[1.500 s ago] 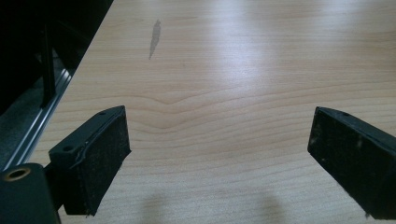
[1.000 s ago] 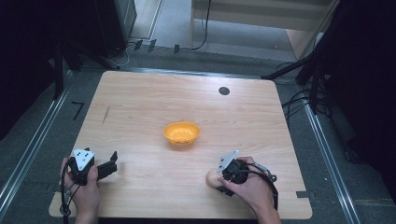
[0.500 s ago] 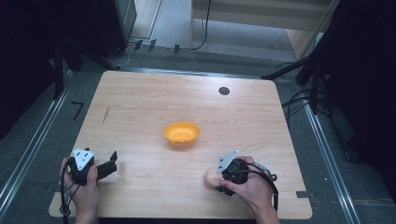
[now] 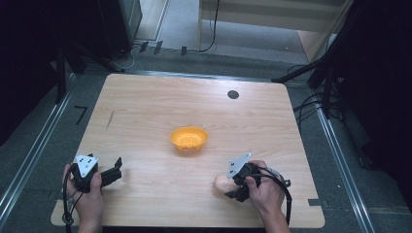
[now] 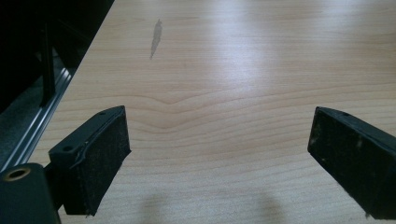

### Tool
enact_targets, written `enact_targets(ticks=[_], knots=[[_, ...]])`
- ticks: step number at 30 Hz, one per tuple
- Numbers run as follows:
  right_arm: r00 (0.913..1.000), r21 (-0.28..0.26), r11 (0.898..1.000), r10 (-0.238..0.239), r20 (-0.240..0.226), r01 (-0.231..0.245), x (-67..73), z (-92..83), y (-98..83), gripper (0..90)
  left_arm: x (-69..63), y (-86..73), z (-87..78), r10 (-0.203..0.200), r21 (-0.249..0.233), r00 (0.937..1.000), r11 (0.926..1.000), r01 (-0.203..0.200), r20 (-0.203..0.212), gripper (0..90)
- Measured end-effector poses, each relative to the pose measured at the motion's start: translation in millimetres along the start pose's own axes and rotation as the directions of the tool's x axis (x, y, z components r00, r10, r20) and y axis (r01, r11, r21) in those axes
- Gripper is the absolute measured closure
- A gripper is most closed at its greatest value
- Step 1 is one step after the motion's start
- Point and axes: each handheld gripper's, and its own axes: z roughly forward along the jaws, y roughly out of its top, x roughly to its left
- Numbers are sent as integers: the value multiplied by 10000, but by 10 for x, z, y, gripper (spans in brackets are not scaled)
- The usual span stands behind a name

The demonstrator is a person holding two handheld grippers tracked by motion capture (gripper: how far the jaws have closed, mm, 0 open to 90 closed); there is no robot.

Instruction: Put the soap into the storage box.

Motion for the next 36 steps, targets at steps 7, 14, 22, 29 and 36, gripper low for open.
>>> enact_targets(ticks=[7, 14, 22, 29, 36], knots=[[9999, 66, 9999, -121, 72, 120, -53, -28, 66, 333, 1, 0, 0, 3, -11, 10000, 10000, -3, -6, 60], [9993, 40, 9993, -378, 63, 378, -130, -60, 150, 333, -1, 0, 0, 20, -4, 10000, 10000, -20, 8, 60], [9984, 30, 9985, -541, -136, 541, -217, -71, 221, 333, 1, -1, 2, 7, -24, 10000, 10000, -7, 8, 60], [9980, -3, 9981, -621, -122, 621, -292, -115, 292, 334, 1, -1, 2, -2, -30, 10000, 10000, 2, 10, 60], [9970, -53, 9970, -768, -118, 768, -353, -137, 368, 333, 0, 0, 0, 9, -7, 10000, 10000, -9, 11, 60]])
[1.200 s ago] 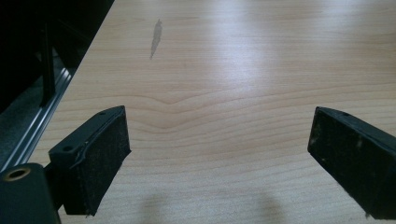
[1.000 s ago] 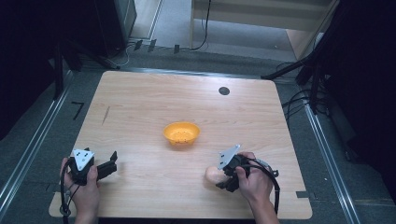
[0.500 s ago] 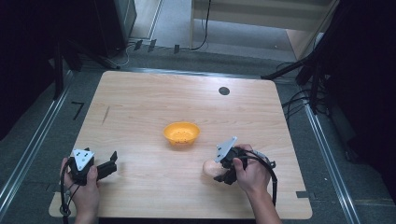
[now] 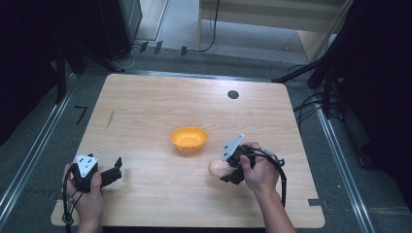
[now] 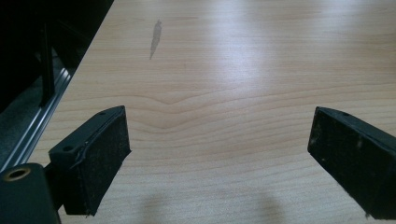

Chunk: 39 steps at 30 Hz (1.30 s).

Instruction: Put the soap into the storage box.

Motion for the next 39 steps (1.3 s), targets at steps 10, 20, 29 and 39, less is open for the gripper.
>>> enact_targets(ticks=[10, 20, 29, 39], knots=[[9998, -14, 9998, -187, 7, 187, -76, -23, 118, 333, 2, 0, 2, -19, -6, 10000, 10000, 19, 14, 60], [9993, 1, 9993, -371, -7, 371, -163, -28, 240, 333, 3, 2, 9, -34, -12, 10000, 10000, 34, 26, 60], [9995, 28, 9995, -314, -5, 314, -247, -23, 307, 333, 5, 3, 10, -31, 9, 10000, 10000, 31, 34, 60], [9989, -21, 9989, -464, 36, 464, -354, -43, 397, 333, 2, 3, 12, -33, 13, 10000, 10000, 33, 18, 60]])
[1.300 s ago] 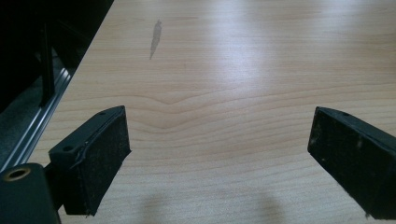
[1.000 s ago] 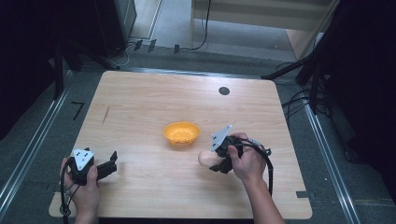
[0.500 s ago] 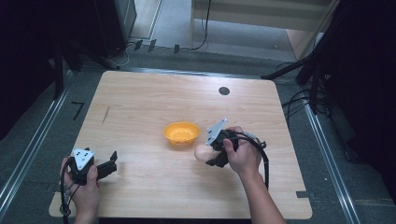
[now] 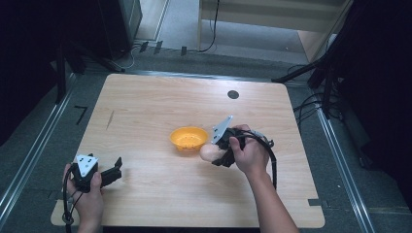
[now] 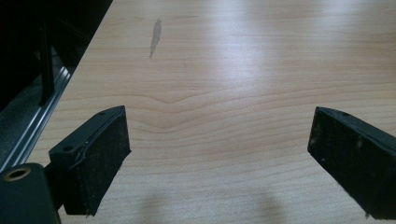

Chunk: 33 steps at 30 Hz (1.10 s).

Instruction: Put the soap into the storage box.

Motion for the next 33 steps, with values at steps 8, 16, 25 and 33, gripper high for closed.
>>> enact_targets(ticks=[8, 16, 25, 33], knots=[[10000, 35, 10000, 69, 38, -69, -64, 6, 46, 333, 0, 2, 4, 8, 9, 10000, 10000, -8, 9, 60], [10000, 102, 9999, -25, 60, 25, -123, 1, 98, 333, 1, 2, 3, 5, 20, 10000, 10000, -5, 9, 60], [9998, 117, 9998, -144, 102, 143, -201, 2, 154, 333, 2, 2, 2, -1, 30, 10000, 10000, 1, 12, 60], [9998, 131, 9998, -142, -114, 144, -252, 33, 205, 333, 2, 2, 2, 2, 19, 10000, 10000, -2, 8, 60]])
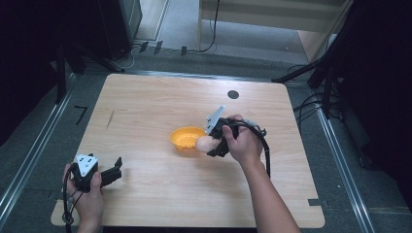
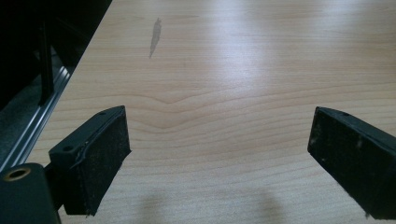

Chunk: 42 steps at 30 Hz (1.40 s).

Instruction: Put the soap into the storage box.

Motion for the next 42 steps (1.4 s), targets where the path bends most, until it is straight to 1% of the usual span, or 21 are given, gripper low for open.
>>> enact_targets(ticks=[5, 8, 9, 10, 13, 14, 15, 16, 18, 21, 32, 34, 35, 40, 41, 42], knots=[[10000, 45, 10000, -25, 36, 25, -44, 17, 47, 333, 1, 0, 0, -1, 9, 10000, 10000, 1, 6, 60], [10000, -21, 10000, -78, 35, 78, -63, 33, 75, 333, 1, 0, 0, -6, 7, 10000, 10000, 6, 4, 61], [10000, 14, 10000, -46, 24, 46, -65, 38, 87, 333, 1, 0, 0, -6, 9, 10000, 10000, 6, 6, 60], [9999, 24, 9999, -136, -1, 136, -75, 49, 100, 333, 1, 1, 0, -6, 11, 10000, 10000, 6, 6, 60], [9998, 68, 9998, -191, 8, 191, -97, 68, 133, 333, 2, 1, 0, -5, 11, 10000, 10000, 5, 9, 60], [9999, 99, 9998, -154, 10, 154, -102, 73, 146, 333, 2, 0, 0, -8, 9, 10000, 10000, 8, 10, 60], [9997, 92, 9997, -234, -18, 235, -115, 79, 154, 333, 3, 1, 0, -4, 7, 10000, 10000, 4, 18, 60], [9998, 115, 9998, -178, 0, 178, -122, 83, 167, 333, 3, 1, 0, -12, 18, 10000, 10000, 12, 16, 60], [9997, 73, 9997, -246, -65, 247, -137, 101, 188, 333, 5, 2, 1, -31, 31, 10000, 10000, 31, 30, 61], [9993, 209, 9992, -351, -146, 354, -156, 136, 230, 333, 5, 2, 2, -27, 38, 10000, 10000, 27, 35, 61], [9978, 389, 9974, -601, -285, 612, -255, 225, 399, 333, 7, 3, 1, -52, 47, 10000, 10000, 52, 39, 61], [9980, 449, 9974, -543, -321, 557, -270, 240, 428, 333, 9, 3, 1, -58, 52, 10000, 10000, 57, 49, 61], [9977, 399, 9973, -602, -317, 614, -279, 248, 436, 333, 9, 3, 1, -61, 52, 10000, 10000, 60, 52, 61], [9971, 519, 9965, -634, -426, 655, -312, 302, 499, 333, 9, 3, 2, -89, 47, 9999, 9999, 88, 60, 61], [9965, 495, 9962, -700, -450, 722, -325, 314, 509, 333, 9, 3, 2, -91, 49, 9999, 9999, 90, 49, 61], [9969, 528, 9964, -644, -456, 668, -328, 319, 516, 333, 11, 3, 2, -96, 50, 9999, 9999, 96, 74, 61]])
